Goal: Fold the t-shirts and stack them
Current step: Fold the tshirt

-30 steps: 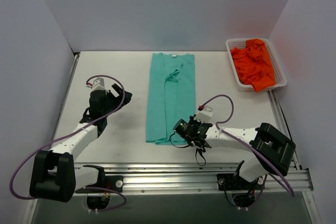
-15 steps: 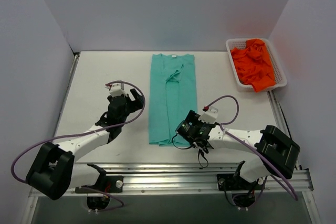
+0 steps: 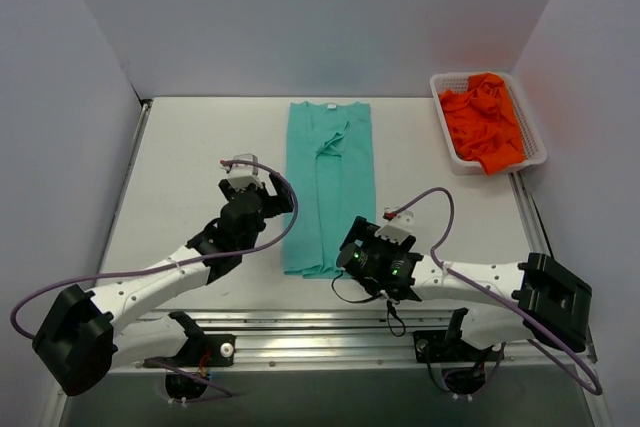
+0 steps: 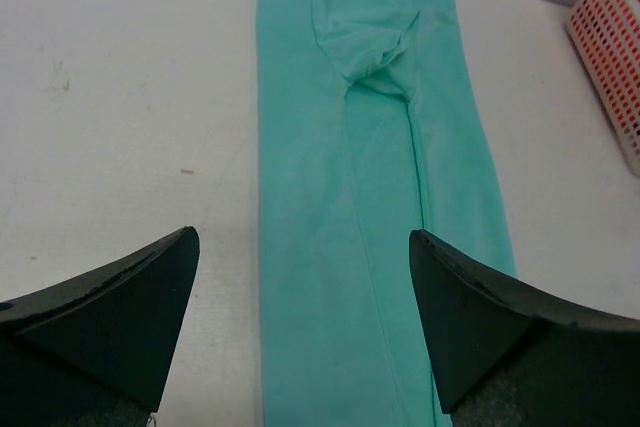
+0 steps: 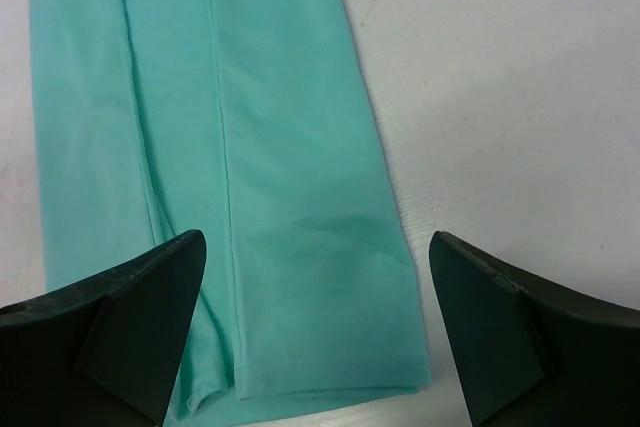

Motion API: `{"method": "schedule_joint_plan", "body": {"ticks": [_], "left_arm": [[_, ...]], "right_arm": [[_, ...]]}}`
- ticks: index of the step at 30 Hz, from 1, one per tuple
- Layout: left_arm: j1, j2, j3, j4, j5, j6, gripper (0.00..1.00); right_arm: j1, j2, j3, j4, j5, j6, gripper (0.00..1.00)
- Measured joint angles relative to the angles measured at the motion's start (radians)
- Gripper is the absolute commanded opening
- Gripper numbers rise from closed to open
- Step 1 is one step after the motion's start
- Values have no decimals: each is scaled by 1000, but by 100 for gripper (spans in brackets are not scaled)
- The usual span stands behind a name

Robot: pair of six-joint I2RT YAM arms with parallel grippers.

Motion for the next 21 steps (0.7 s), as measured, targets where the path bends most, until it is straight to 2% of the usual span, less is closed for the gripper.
{"method": "schedule_joint_plan", "body": {"ticks": [6, 11, 16, 21], "left_arm": [[-90, -29, -1, -177, -10, -80, 94], [-161, -111, -47, -283, -10, -148, 94], [-206, -122, -75, -341, 5, -193, 95], [-244, -98, -75, -354, 23, -210, 95]], "right_arm": [[14, -86, -86, 54, -27, -60, 89], [52, -218, -126, 14, -34, -47, 89], [77, -294, -131, -39, -34, -28, 89], [108, -299, -131, -64, -34, -32, 89]]}}
